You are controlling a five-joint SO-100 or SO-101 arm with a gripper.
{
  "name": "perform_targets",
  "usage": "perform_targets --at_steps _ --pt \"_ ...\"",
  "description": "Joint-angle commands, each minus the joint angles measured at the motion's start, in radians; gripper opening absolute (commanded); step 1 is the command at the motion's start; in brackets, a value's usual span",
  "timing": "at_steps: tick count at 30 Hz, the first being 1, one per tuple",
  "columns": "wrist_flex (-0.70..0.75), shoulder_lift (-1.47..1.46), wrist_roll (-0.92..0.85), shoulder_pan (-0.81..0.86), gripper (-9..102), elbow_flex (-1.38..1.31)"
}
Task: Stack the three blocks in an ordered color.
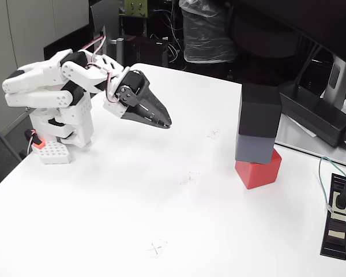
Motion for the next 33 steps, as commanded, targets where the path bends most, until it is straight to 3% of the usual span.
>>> perform_targets --at_steps 1,33 --pt "-0.038 0.002 0.041 0.003 -1 -0.014" --pt "-0.032 -0.002 0.046 0.002 -1 -0.014"
